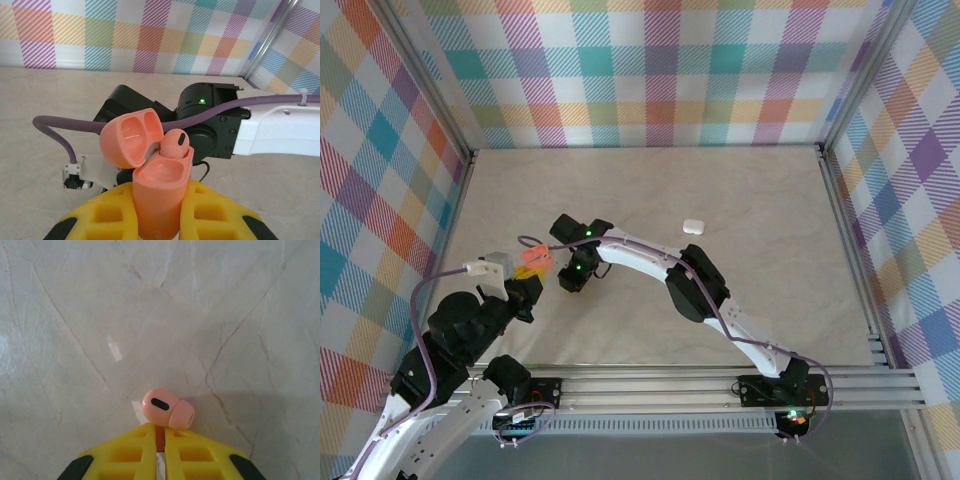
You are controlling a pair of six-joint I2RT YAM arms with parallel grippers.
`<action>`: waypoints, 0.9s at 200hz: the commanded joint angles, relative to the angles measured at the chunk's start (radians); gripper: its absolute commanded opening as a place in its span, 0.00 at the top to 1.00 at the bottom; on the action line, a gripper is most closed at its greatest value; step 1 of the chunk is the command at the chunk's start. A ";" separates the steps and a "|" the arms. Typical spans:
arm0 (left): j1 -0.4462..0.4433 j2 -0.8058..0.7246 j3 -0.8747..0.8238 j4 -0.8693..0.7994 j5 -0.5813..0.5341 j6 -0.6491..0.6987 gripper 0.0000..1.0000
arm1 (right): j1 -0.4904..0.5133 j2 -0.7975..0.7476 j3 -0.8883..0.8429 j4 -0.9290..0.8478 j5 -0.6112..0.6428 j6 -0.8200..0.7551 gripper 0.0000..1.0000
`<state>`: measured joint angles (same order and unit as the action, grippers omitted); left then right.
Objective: Insert the wireless bluetooth earbuds into the charging case
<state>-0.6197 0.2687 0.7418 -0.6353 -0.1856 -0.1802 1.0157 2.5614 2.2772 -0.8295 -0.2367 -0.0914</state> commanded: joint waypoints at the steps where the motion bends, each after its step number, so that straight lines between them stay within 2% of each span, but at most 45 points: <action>1: -0.008 0.013 0.009 -0.001 -0.014 -0.008 1.00 | 0.000 -0.069 -0.062 0.030 -0.008 0.047 0.89; 25: -0.009 0.032 0.010 0.008 -0.005 -0.010 1.00 | -0.017 -0.101 -0.135 0.051 -0.002 0.091 0.91; 60: -0.008 0.047 -0.011 0.025 -0.007 -0.022 1.00 | -0.039 -0.215 -0.342 0.165 0.013 0.157 0.92; 120: -0.009 0.082 -0.031 0.073 0.019 -0.037 1.00 | -0.160 -0.420 -0.721 0.328 0.015 0.335 0.92; 151: -0.009 0.104 -0.051 0.114 0.046 -0.053 1.00 | -0.226 -0.544 -0.894 0.318 0.073 0.504 0.90; 180: -0.009 0.128 -0.086 0.207 0.138 -0.048 1.00 | -0.264 -0.671 -1.078 0.394 0.065 0.696 0.88</action>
<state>-0.6197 0.3786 0.6868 -0.5426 -0.1337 -0.2188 0.7628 1.9827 1.3144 -0.4900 -0.1795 0.3958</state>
